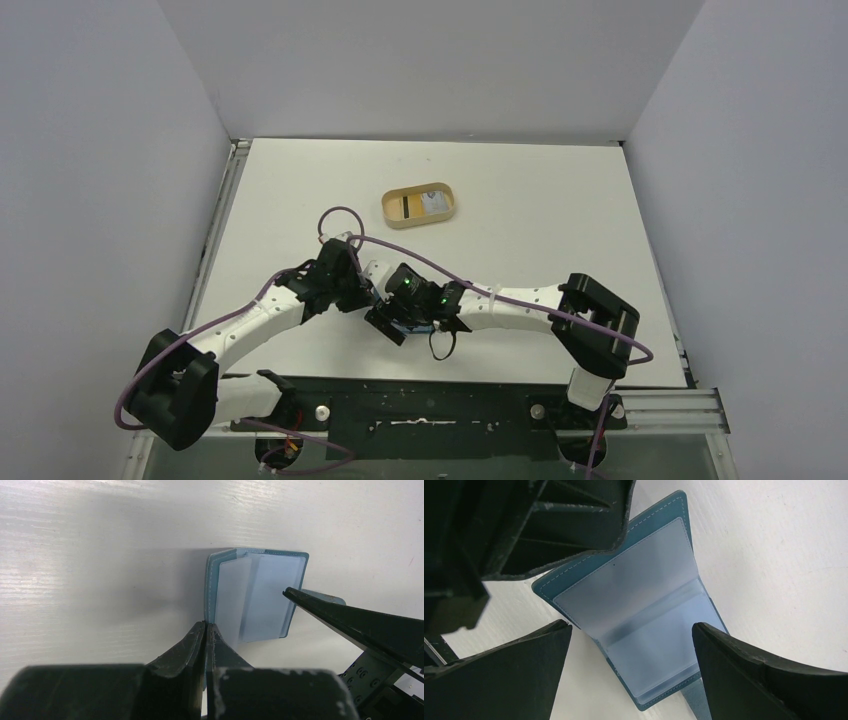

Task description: Take the credit cards out of the card holder

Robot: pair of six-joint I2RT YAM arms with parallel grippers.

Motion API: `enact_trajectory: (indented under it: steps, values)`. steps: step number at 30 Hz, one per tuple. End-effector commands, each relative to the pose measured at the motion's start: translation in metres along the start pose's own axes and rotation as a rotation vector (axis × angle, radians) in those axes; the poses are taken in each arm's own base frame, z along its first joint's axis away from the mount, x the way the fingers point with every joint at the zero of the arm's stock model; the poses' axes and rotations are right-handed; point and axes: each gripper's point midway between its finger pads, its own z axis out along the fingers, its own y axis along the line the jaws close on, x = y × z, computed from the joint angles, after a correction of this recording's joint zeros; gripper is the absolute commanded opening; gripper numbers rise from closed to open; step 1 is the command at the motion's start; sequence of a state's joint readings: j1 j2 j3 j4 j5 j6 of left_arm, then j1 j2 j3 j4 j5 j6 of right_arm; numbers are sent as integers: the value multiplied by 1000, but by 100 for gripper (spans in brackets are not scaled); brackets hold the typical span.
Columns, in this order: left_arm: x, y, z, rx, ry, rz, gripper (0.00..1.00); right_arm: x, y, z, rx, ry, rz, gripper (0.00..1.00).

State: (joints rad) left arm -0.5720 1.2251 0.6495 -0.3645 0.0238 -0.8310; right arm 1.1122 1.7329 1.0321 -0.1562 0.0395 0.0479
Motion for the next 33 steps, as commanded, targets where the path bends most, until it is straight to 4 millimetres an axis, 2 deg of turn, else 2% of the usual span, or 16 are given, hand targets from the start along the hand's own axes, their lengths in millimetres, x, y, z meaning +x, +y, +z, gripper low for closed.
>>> enact_trajectory:
  steps: [1,13,22,33]
  values:
    - [-11,-12,-6,51,-39,-1,0,-18,-2,-1,-4,-69,4,98]
    - [-11,-12,-6,50,-37,-1,0,-17,-31,0,145,-57,24,98]
    - [-11,-12,-7,50,-40,1,0,-19,-47,-12,229,-90,51,98]
    - [-12,-13,-7,53,-42,3,0,7,-49,-22,260,-19,119,99]
